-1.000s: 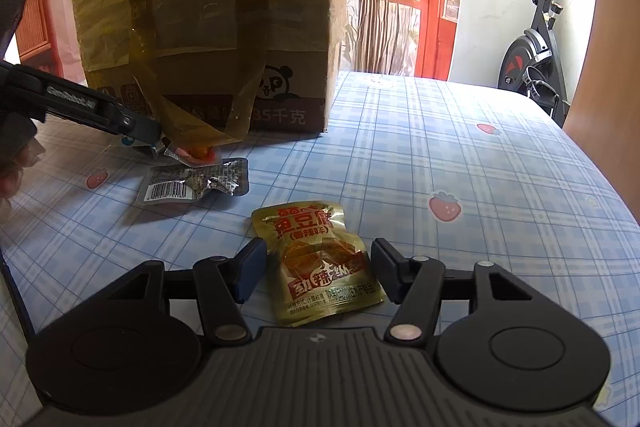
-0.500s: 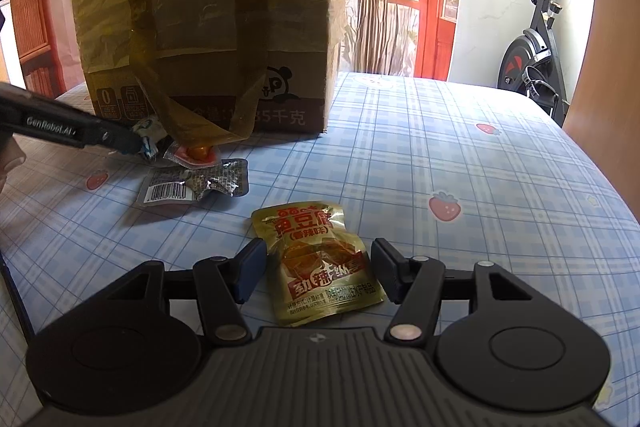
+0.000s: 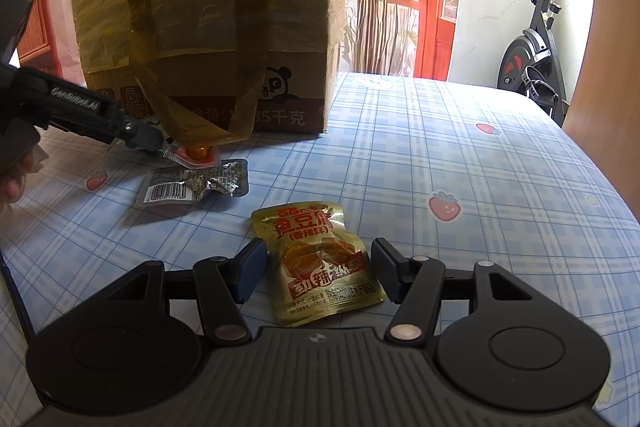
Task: Organize snacks
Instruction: 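Close the left tool on the white-blue packet while the right tool holds the gold sachet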
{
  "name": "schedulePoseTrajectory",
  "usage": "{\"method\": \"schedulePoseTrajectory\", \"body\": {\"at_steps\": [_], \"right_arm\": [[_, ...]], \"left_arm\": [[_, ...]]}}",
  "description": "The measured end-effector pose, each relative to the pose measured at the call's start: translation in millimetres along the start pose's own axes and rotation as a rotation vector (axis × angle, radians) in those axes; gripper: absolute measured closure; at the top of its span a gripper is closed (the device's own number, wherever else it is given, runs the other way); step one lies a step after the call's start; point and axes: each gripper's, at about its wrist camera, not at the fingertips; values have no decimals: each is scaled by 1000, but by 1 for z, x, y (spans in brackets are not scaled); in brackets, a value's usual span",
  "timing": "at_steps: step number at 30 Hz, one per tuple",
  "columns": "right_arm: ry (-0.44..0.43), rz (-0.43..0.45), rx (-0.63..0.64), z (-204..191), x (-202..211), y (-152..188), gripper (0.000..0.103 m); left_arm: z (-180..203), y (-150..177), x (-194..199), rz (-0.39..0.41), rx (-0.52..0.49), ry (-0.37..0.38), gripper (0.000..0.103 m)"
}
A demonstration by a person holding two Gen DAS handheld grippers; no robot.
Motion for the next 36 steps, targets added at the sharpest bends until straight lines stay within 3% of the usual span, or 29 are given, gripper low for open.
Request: {"method": "schedulePoseTrajectory", "body": {"at_steps": [4,10,12,13,15,19,30,36], "right_arm": [[0,0,0,0,0,0,42],[0,0,0,0,0,0,42],[0,0,0,0,0,0,42],[0,0,0,0,0,0,42],[0,0,0,0,0,0,42],[0,1,0,0,0,0,42],[1,0,1,1,-1,0,42],[6,-15,7,-1,-1,-3,41]], "left_arm": [[-5,-1,-1,5,28,14,21],[4,-1,-4,6,-53,-45,17],[6,0,-3,12,-69,-46,22],[6,2,-3,23,-76,-30,32],[3,6,2,28,-81,-5,41],[-5,20,18,34,-100,9,48],[-13,69,62,27,-102,36,51],[-15,79,71,32,-85,48,51]]}}
Point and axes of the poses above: each gripper's, at about its wrist camera, not at the fingertips, and x roughly against the way its jaws point, z to its right, y to its underside, and after that the axes turned 11 degrees about -x, right-handed
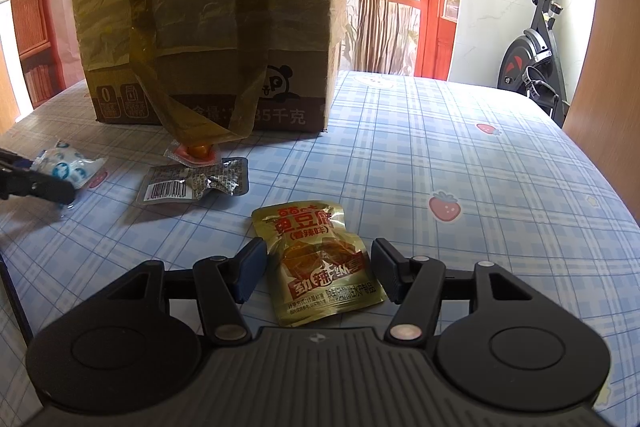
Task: Organize snacks
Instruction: 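Close the left tool on the white-blue packet while the right tool holds the gold sachet, then lift the white-blue packet and gold sachet up over the box opening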
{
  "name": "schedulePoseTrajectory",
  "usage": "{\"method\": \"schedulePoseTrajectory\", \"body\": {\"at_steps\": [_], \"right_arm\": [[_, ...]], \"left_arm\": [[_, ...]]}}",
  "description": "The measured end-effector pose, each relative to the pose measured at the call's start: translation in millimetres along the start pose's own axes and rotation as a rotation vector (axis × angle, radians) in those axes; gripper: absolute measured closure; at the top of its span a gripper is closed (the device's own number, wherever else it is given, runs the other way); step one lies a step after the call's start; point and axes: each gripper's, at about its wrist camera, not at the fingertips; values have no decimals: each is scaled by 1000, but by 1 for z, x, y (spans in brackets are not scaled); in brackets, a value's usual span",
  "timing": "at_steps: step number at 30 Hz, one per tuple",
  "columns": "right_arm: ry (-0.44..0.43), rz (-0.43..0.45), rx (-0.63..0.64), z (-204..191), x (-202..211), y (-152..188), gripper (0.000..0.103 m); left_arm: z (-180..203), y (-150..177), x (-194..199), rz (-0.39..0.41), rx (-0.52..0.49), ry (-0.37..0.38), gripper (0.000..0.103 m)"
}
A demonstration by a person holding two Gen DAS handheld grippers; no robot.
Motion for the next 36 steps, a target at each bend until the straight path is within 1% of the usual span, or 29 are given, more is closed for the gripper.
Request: {"method": "schedulePoseTrajectory", "body": {"at_steps": [8,11,13,15,17,19,22,25,28,32,36], "right_arm": [[-9,-57,25,1,-9,-11,35],[-16,-68,28,2,-14,-15,31],[-13,-68,24,2,-16,-16,31],[-13,-63,20,1,-15,-15,34],[-22,-56,24,-1,-12,-13,44],[-15,-50,29,-4,-10,-11,48],[-31,-36,20,-8,-5,-7,57],[-38,-24,28,-14,-1,-2,57],[-45,-1,29,-17,5,-1,58],[-61,36,6,-18,15,-8,58],[-79,71,3,-23,22,-17,58]], "left_arm": [[2,2,-1,13,-3,-5,50],[2,3,1,19,-1,-4,50],[1,3,1,21,3,-2,50],[1,3,1,23,5,-1,50],[1,3,1,24,6,0,50],[0,4,2,27,12,2,51],[-3,4,2,30,29,9,51],[-7,3,3,31,60,21,52],[-5,3,4,30,53,10,52],[-5,3,6,38,51,2,54],[-4,0,13,72,44,-13,55]]}}
Point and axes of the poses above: each gripper's, at about its wrist camera, not at the fingertips, and x roughly against the way its jaws point, z to its right, y to its underside, and after that the axes turned 11 degrees about -x, right-handed
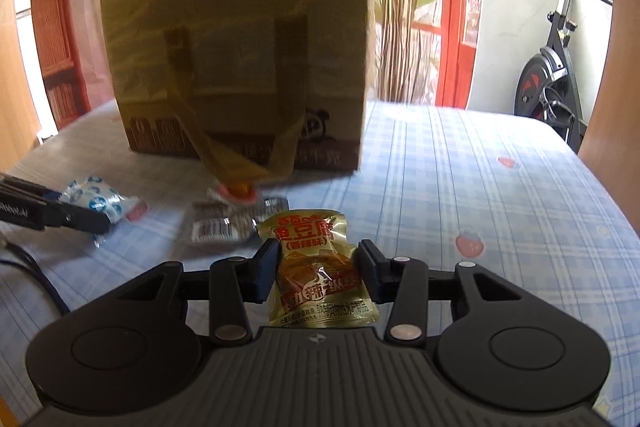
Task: Organize snacks
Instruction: 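Lift the white-blue packet and gold sachet up over the box opening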
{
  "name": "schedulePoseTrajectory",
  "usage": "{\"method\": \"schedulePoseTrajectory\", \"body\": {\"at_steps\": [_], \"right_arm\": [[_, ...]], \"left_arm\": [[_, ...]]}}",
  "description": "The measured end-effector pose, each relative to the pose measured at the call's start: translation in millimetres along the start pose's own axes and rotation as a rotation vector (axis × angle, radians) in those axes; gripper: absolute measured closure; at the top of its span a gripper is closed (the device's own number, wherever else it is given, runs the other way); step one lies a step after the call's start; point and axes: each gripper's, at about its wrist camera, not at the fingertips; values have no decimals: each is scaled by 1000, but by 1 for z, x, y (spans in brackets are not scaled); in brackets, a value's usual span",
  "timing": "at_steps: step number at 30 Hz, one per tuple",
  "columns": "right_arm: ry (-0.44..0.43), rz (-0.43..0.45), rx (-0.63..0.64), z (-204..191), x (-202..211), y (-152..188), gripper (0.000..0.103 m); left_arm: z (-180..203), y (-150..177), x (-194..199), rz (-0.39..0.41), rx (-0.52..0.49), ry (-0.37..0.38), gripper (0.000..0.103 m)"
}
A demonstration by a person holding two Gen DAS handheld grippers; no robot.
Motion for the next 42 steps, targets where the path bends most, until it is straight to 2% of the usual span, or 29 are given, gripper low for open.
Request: {"method": "schedulePoseTrajectory", "body": {"at_steps": [6,10,15,24,29,34,39,42], "right_arm": [[-29,65,15,-11,11,-19,58],[-46,121,27,-18,22,-38,58],[-68,195,31,-23,35,-74,58],[-114,304,93,-44,43,-147,58],[-129,315,58,-47,24,-186,57],[-113,280,-42,-40,-12,-216,57],[-78,232,-72,-45,-43,-228,56],[-91,211,-100,-48,-53,-230,55]], "left_arm": [[1,-14,17,59,-18,-19,55],[0,-34,38,129,-36,-22,55],[3,-72,66,235,-103,-26,55],[8,-147,86,327,-152,-20,55],[3,-190,79,345,-172,-55,55],[-13,-229,49,293,-162,-90,55],[-27,-243,20,244,-141,-113,55],[-28,-242,11,227,-157,-130,53]]}}
Point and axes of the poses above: each gripper's, at about its wrist camera, not at the fingertips, and x roughly against the way its jaws point, z to its right, y to its underside, and after that the axes turned 11 degrees about -x, right-handed
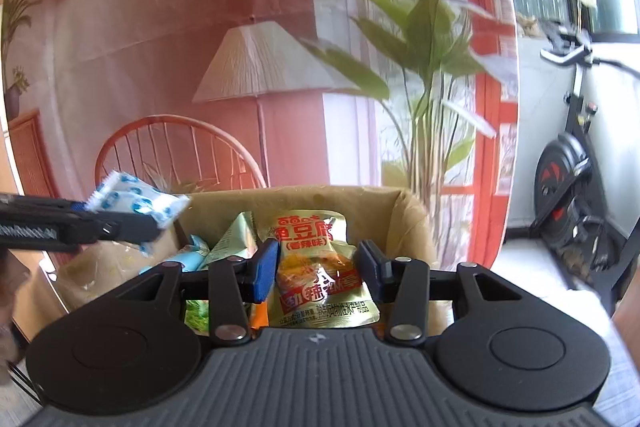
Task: Organize snacks
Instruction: 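Lift the white-blue packet and gold sachet up over the box opening, then open both tools to drop the packets into the box, then move both tools back down toward the silver foil packet and orange sachet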
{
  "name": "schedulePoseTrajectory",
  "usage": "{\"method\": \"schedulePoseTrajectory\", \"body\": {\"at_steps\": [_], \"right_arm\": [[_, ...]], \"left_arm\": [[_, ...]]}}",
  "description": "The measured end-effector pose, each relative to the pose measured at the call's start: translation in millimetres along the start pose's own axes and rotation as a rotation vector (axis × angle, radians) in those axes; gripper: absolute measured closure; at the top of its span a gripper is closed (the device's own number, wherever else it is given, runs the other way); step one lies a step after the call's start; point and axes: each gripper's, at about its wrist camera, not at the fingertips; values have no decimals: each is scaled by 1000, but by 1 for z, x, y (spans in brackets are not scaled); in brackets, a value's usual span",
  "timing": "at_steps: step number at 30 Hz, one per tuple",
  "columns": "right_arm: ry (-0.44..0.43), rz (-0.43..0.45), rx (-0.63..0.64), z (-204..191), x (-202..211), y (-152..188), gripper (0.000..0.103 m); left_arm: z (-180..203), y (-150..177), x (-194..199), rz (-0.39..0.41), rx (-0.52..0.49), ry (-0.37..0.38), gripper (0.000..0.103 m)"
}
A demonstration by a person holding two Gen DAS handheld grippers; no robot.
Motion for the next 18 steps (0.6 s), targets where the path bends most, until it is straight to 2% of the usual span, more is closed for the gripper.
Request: {"method": "schedulePoseTrajectory", "body": {"at_steps": [3,5,7,18], "right_arm": [[21,-10,24,-4,-8,4,51],[37,-12,42,-5,-9,8,45],[39,-6,83,-8,-8,11,45],[13,59,56,5,34,18,44]], "left_arm": [[2,2,-3,-9,-49,-19,48],[3,1,-1,-7,-66,-35,31],[3,1,6,23,-67,-36,24],[7,7,42,58,-50,-5,24]]}}
Point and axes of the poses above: each gripper's, at about its wrist camera, not at the fingertips, and x roughly against the way its jaws point, z to its right, y to its underside, and after that the axes turned 11 degrees about -x, right-handed
